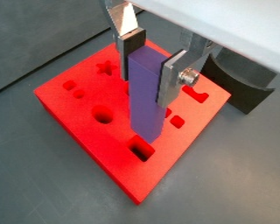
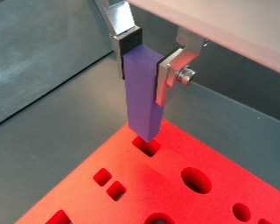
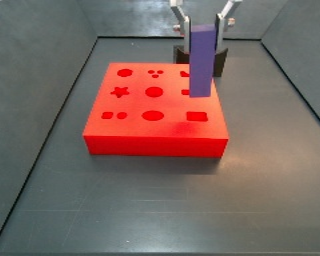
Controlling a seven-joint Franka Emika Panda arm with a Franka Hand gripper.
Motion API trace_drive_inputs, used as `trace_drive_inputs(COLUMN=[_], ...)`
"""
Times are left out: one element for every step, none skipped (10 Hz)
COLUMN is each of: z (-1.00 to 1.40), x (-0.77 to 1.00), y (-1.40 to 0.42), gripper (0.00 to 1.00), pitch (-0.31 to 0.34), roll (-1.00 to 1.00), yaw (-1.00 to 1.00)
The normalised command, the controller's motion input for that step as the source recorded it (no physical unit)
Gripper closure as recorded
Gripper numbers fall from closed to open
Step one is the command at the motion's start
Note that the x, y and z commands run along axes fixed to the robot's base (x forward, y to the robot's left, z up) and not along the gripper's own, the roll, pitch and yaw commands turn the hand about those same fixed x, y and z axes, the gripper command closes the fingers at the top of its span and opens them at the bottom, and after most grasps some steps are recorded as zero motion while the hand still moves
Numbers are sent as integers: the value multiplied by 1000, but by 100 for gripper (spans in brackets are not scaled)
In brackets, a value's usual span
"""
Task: Insert the rectangle object.
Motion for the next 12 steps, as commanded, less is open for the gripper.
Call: trace_drive_inputs(z=[-506, -517, -391, -231, -106, -26, 0, 0, 0, 0, -71, -149], x=[706, 571, 466, 294, 220, 0, -194, -386, -429, -97, 0, 166], y=[-254, -129, 0, 74, 77, 134, 0, 0, 0, -6, 0, -31], gripper=[100, 100, 100, 100, 100, 100, 100, 100, 100, 100, 100, 100], pitch=[26, 0, 20, 64, 73, 70, 50, 17, 0, 0, 0, 0], roll=[71, 0, 1, 0, 0, 0, 0, 0, 0, 0, 0, 0], yaw=[146, 166, 177, 249, 214, 43, 0, -6, -26, -3, 0, 0])
